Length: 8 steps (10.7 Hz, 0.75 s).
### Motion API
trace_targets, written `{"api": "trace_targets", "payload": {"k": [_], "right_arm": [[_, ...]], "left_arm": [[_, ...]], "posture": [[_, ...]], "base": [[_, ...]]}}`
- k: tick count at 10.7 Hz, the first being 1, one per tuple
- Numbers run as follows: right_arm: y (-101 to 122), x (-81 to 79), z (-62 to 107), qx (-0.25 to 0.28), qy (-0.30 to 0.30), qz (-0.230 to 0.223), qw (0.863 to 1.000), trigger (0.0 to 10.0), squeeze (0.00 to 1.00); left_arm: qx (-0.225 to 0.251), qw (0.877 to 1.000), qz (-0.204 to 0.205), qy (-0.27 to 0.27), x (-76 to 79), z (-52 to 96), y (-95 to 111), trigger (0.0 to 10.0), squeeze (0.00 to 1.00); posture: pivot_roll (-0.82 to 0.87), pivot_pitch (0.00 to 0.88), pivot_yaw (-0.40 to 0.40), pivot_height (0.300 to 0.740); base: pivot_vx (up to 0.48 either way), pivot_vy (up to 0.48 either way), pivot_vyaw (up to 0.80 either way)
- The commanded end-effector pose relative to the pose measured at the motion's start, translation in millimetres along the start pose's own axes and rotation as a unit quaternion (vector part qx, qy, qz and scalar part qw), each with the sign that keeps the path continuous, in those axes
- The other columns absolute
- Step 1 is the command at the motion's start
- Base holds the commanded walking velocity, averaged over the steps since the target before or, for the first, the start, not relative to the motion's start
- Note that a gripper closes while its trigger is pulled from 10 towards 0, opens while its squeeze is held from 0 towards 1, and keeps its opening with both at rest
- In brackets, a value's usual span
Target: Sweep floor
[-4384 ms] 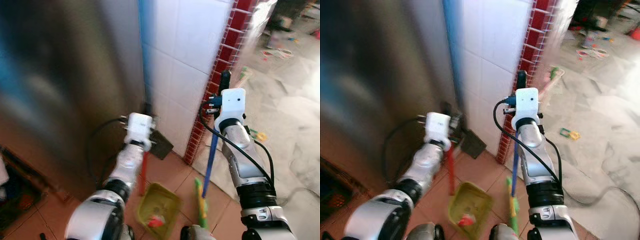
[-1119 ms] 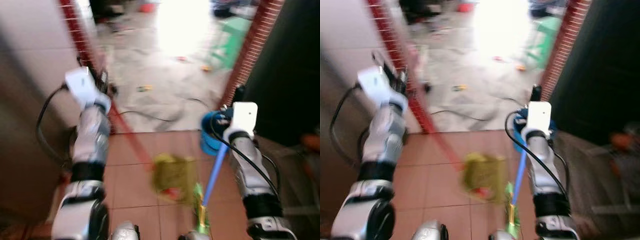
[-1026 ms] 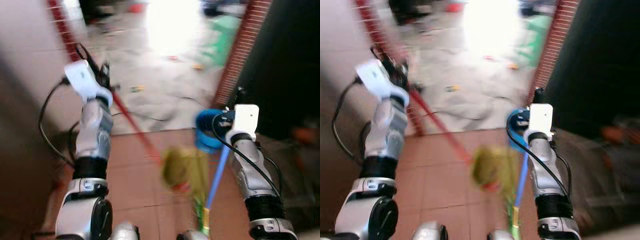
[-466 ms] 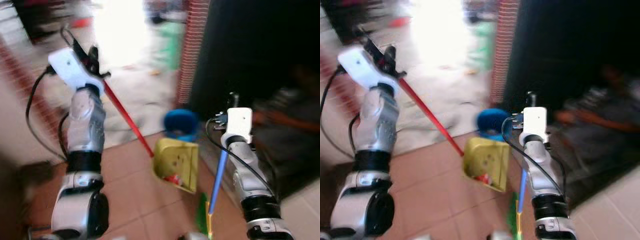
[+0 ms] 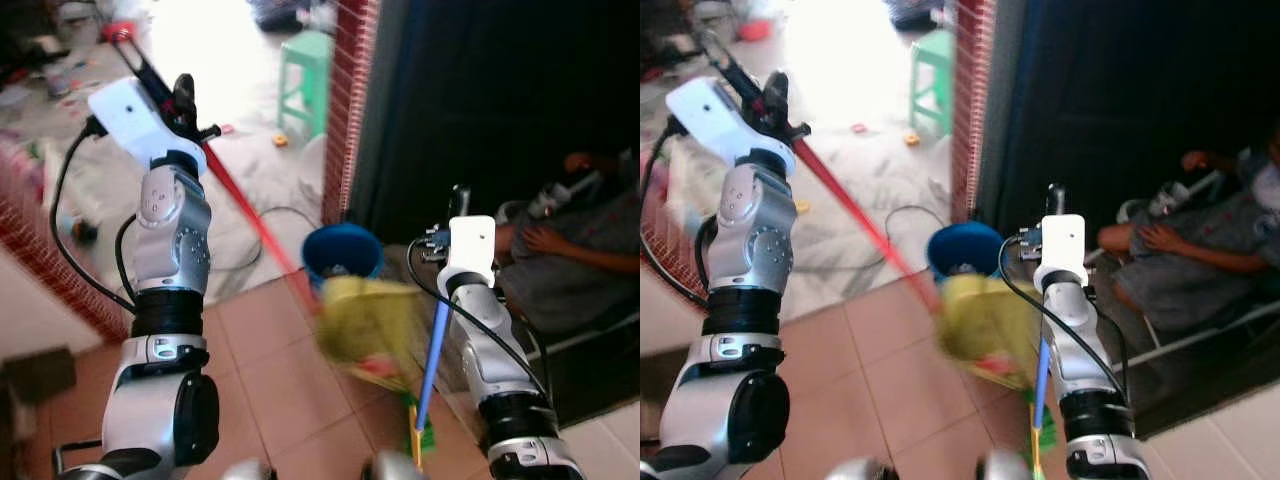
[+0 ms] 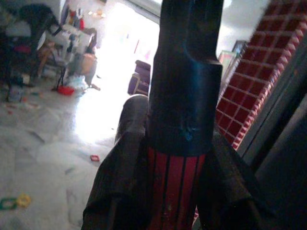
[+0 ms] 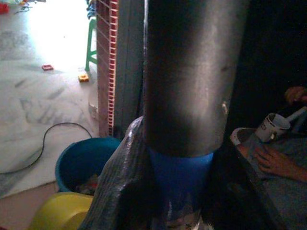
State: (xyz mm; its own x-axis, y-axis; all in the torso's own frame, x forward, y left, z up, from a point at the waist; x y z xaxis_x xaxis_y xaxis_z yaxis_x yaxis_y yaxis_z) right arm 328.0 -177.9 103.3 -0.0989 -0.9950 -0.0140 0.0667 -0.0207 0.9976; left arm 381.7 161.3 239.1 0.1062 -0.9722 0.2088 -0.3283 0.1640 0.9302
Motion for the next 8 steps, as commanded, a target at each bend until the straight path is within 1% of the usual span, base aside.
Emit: {"api": "trace_targets", "payload": {"k": [1, 2, 4, 5, 7, 8], "right_arm": [[7.4, 3.9, -1.4, 0.015, 0.006, 0.011, 1.0, 10.0, 0.0], [8.8, 2.7, -1.0, 0.019, 0.013, 0.015, 1.0, 10.0, 0.0], [9.4, 0.3, 0.1, 0.023, 0.02, 0.012, 0.999, 10.0, 0.0], [8.0, -1.1, 1.6, 0.021, 0.025, 0.009, 0.999, 10.0, 0.0], [6.4, -0.7, 2.5, 0.017, 0.027, 0.01, 0.999, 10.0, 0.0], [6.2, -0.6, 2.4, 0.016, 0.028, 0.01, 0.999, 10.0, 0.0]], "left_arm": [[0.04, 0.999, 0.035, 0.001, 10.4, -5.8, 20.7, 10.0, 0.0], [0.044, 0.998, 0.033, 0.007, 9.0, -6.8, 22.6, 10.0, 0.0], [0.055, 0.998, 0.017, 0.023, 5.1, -8.5, 26.7, 10.0, 0.0], [0.06, 0.997, 0.002, 0.038, 0.6, -9.1, 28.6, 10.0, 0.0], [0.067, 0.996, -0.02, 0.062, -4.5, -8.9, 30.7, 10.0, 0.0], [0.077, 0.994, -0.032, 0.064, -3.4, -9.0, 33.5, 10.0, 0.0]], "posture": [[-0.07, 0.0, 0.028, 0.74], [-0.07, 0.0, 0.028, 0.74], [-0.07, 0.0, 0.028, 0.74], [-0.07, 0.0, 0.029, 0.74], [-0.07, 0.0, 0.027, 0.74], [-0.07, 0.0, 0.027, 0.74]], "base": [[0.45, 0.0, 0.0], [0.442, 0.0, 0.0], [0.442, 0.0, 0.54], [0.442, 0.0, 0.56], [0.442, 0.0, 0.0], [0.442, 0.0, 0.0]]}}
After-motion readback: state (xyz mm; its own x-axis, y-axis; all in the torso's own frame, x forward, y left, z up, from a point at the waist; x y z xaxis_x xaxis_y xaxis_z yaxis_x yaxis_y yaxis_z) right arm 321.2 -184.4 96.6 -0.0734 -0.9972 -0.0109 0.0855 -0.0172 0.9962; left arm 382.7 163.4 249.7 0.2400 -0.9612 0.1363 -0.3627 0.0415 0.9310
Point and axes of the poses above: a point about 5 cm out from each wrist's last joint towards the gripper, its own z axis pointing back from the gripper into the wrist, its own y axis along the axis of the wrist's last joint, x = y × z, the point moved 1 cm from there along -z, pointing out of the wrist towards the gripper, and after that the axes turned 11 degrees about -z, right-handed, at the moved point
